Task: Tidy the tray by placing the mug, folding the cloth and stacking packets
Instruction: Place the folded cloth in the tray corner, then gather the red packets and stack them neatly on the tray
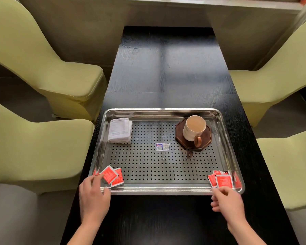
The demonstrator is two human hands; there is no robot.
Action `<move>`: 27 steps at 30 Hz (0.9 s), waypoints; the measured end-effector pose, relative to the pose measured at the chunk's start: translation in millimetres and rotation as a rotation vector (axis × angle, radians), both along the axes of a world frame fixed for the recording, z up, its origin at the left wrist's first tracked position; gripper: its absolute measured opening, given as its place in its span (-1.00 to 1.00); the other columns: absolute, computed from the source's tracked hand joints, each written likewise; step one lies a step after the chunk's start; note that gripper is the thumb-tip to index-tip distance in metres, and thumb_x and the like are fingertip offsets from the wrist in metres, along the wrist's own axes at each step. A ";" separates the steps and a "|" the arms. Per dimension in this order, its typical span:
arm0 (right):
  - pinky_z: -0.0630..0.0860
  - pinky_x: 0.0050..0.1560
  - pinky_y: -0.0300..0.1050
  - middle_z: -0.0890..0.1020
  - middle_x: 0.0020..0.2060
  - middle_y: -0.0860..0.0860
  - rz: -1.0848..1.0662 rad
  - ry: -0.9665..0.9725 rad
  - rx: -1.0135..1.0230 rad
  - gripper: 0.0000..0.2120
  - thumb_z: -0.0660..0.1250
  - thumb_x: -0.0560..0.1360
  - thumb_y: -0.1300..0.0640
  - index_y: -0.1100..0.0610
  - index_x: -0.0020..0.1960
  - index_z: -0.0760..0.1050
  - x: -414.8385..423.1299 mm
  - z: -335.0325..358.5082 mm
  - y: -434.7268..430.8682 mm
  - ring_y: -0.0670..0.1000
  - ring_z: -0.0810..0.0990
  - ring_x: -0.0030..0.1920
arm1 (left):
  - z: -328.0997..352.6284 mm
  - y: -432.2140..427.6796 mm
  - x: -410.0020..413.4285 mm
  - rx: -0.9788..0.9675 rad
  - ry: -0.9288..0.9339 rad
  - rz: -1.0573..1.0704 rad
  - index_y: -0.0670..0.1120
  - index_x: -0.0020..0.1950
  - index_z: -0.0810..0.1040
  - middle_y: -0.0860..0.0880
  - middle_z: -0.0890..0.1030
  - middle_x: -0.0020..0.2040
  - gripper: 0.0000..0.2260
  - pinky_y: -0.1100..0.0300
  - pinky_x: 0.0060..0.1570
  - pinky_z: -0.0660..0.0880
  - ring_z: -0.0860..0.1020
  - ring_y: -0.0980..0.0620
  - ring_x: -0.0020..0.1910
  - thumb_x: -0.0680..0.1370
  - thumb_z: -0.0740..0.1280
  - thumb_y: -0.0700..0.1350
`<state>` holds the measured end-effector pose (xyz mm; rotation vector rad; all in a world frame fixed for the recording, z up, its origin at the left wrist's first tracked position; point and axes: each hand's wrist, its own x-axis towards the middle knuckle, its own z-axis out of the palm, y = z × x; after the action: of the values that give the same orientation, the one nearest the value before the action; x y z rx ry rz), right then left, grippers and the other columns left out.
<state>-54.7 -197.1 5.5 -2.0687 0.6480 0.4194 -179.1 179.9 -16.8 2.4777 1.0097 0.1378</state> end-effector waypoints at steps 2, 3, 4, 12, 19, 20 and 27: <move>0.64 -0.30 0.01 0.69 -0.23 0.04 0.131 -0.119 -0.212 -0.89 0.37 0.55 0.10 0.06 -0.14 0.61 14.8 3.9 -4.9 0.01 0.63 -0.29 | 2.9 -1.6 12.5 -0.036 0.018 -0.105 -0.13 0.28 0.56 -0.10 0.49 0.16 -0.60 -0.03 0.03 0.49 0.41 -0.12 0.20 0.44 0.43 -0.27; 0.58 -0.25 -0.04 0.68 -0.12 0.03 0.215 -0.154 -0.321 -0.94 0.36 0.55 0.10 0.04 -0.05 0.62 23.0 5.3 -7.6 0.00 0.61 -0.21 | 2.3 -0.9 20.0 -0.072 0.053 -0.106 -0.10 0.32 0.53 -0.10 0.47 0.19 -0.58 -0.03 0.09 0.48 0.39 -0.11 0.23 0.46 0.42 -0.23; 0.55 -0.17 -0.04 0.66 0.00 0.03 0.295 -0.169 -0.417 -0.87 0.35 0.55 0.10 0.03 0.08 0.61 32.0 4.7 -11.0 0.03 0.59 -0.09 | 0.8 0.5 27.8 -0.105 0.095 -0.077 -0.06 0.37 0.49 -0.11 0.45 0.23 -0.55 -0.06 0.18 0.44 0.37 -0.12 0.27 0.49 0.41 -0.18; 0.46 0.33 0.12 0.45 0.42 0.11 0.584 0.052 -0.634 -0.36 0.38 0.55 0.01 0.02 0.56 0.23 70.5 -12.7 -16.4 0.20 0.44 0.38 | -16.4 8.2 55.4 -0.236 0.412 0.008 0.06 0.48 0.33 -0.22 0.25 0.47 -0.50 -0.17 0.40 0.24 0.21 -0.25 0.44 0.53 0.30 -0.05; 0.43 0.35 0.13 0.36 0.41 0.06 0.607 0.107 -0.660 -0.41 0.44 0.50 0.06 -0.12 0.48 0.34 75.6 -20.2 -10.2 0.20 0.31 0.39 | -18.8 5.3 58.4 -0.213 0.472 -0.053 0.10 0.47 0.37 -0.16 0.25 0.43 -0.51 -0.12 0.40 0.27 0.23 -0.27 0.38 0.53 0.27 -0.05; 0.43 0.35 0.14 0.36 0.38 0.05 0.610 0.109 -0.663 -0.44 0.45 0.49 0.03 -0.13 0.44 0.38 75.0 -21.0 -8.7 0.19 0.31 0.38 | -18.5 3.5 59.4 -0.223 0.461 -0.055 0.10 0.47 0.38 -0.16 0.27 0.42 -0.52 -0.11 0.38 0.29 0.24 -0.26 0.36 0.54 0.27 -0.05; 0.44 0.28 0.07 0.36 0.23 0.05 0.636 0.092 -0.631 -0.45 0.45 0.44 -0.14 -0.12 0.39 0.43 65.4 -29.6 6.6 0.12 0.33 0.29 | -15.9 -14.4 61.3 -0.250 0.396 -0.097 0.06 0.45 0.43 -0.14 0.29 0.40 -0.54 -0.04 0.36 0.31 0.27 -0.20 0.30 0.53 0.26 -0.14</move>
<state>10.7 -190.6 -24.1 -2.8710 0.1504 0.7408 -117.8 165.5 -32.7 2.3611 0.9841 -0.4978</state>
